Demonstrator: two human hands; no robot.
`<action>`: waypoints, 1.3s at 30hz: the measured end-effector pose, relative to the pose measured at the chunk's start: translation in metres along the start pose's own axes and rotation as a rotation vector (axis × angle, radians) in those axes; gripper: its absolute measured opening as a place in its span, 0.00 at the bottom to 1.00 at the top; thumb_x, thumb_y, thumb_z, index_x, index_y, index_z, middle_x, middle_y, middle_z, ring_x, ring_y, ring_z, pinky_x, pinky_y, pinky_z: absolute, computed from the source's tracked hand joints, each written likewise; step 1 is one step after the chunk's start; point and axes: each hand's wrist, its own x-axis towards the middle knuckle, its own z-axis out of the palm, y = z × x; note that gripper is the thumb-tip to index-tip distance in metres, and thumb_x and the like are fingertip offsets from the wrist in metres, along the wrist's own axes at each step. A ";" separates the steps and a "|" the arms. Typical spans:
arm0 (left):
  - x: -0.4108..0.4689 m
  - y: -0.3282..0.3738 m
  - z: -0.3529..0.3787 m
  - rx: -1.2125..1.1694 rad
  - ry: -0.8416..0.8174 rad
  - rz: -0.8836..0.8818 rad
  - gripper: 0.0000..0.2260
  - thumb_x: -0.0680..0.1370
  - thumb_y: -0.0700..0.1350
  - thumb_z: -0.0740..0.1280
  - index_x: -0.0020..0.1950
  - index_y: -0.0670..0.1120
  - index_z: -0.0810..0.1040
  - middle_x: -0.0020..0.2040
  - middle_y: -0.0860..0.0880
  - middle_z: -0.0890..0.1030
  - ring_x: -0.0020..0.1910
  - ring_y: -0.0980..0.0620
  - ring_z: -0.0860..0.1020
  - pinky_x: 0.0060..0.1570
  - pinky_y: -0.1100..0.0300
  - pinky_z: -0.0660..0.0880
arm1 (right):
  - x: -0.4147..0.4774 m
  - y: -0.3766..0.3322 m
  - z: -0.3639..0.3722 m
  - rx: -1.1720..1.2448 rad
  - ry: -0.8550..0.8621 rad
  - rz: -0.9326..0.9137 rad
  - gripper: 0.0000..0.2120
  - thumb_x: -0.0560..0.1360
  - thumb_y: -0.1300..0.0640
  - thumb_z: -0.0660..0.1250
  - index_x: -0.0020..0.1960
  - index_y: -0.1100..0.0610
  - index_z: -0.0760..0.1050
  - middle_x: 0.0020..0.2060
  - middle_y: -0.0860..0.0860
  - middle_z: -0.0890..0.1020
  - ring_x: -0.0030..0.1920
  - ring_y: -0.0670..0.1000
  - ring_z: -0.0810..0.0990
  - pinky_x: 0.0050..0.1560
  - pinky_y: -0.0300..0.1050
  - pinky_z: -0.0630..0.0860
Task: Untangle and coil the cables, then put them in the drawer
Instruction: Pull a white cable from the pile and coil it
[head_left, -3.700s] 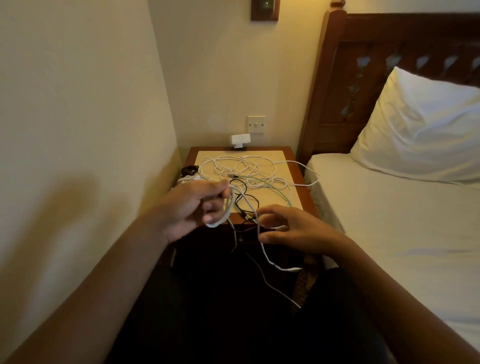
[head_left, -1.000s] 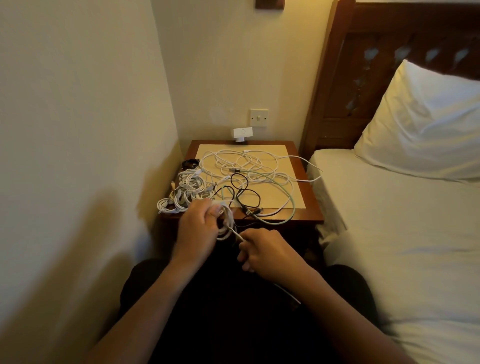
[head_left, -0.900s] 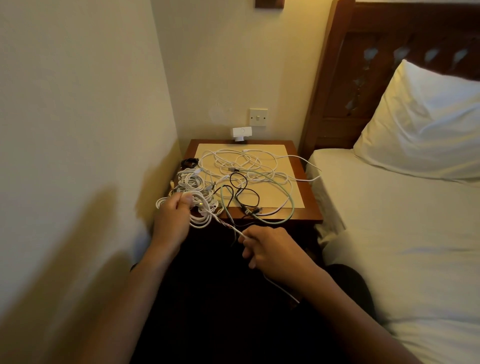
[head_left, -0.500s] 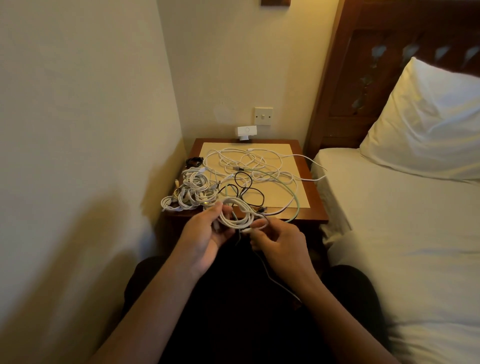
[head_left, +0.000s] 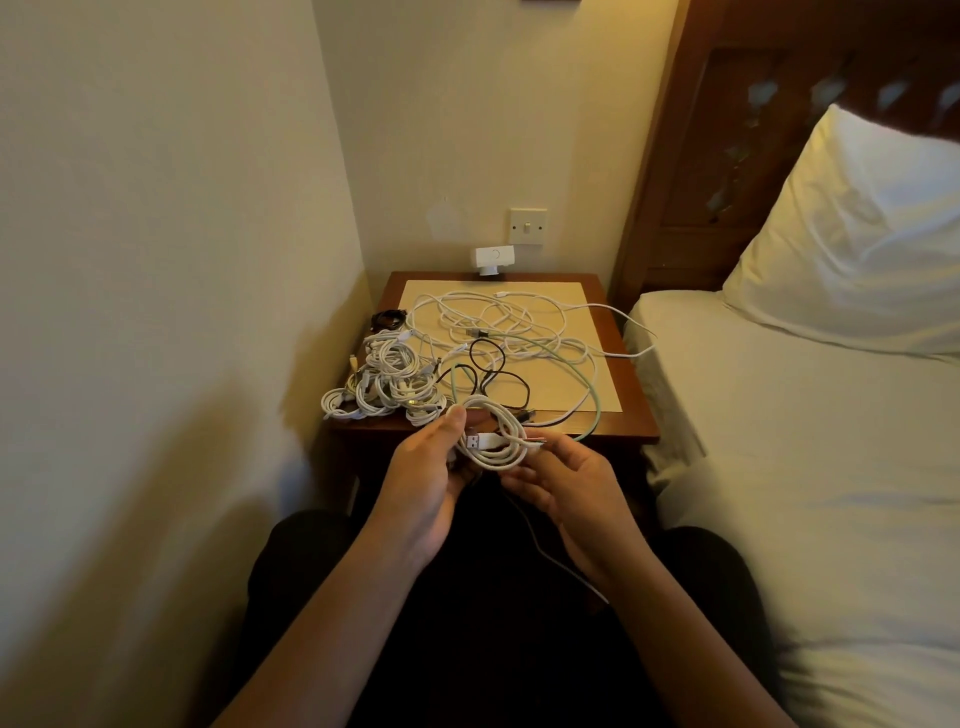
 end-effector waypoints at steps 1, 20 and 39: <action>0.000 0.000 0.000 -0.001 -0.002 -0.009 0.15 0.85 0.45 0.62 0.62 0.37 0.81 0.58 0.39 0.85 0.50 0.50 0.84 0.51 0.56 0.79 | -0.001 0.000 -0.002 -0.023 0.012 -0.006 0.09 0.83 0.60 0.65 0.59 0.60 0.81 0.51 0.56 0.88 0.50 0.53 0.87 0.48 0.43 0.82; 0.006 -0.013 0.002 0.079 0.048 -0.029 0.12 0.86 0.43 0.59 0.55 0.43 0.82 0.44 0.41 0.80 0.39 0.51 0.78 0.43 0.57 0.76 | -0.017 -0.003 0.001 -0.737 -0.034 -0.132 0.09 0.82 0.49 0.67 0.60 0.43 0.83 0.46 0.42 0.86 0.47 0.42 0.85 0.54 0.48 0.84; 0.001 -0.007 -0.026 0.619 -0.318 -0.043 0.29 0.80 0.69 0.53 0.39 0.47 0.78 0.29 0.52 0.69 0.27 0.54 0.62 0.30 0.59 0.61 | -0.007 -0.021 -0.001 -0.746 -0.093 -0.292 0.04 0.79 0.56 0.72 0.50 0.48 0.84 0.45 0.45 0.86 0.48 0.44 0.84 0.54 0.49 0.83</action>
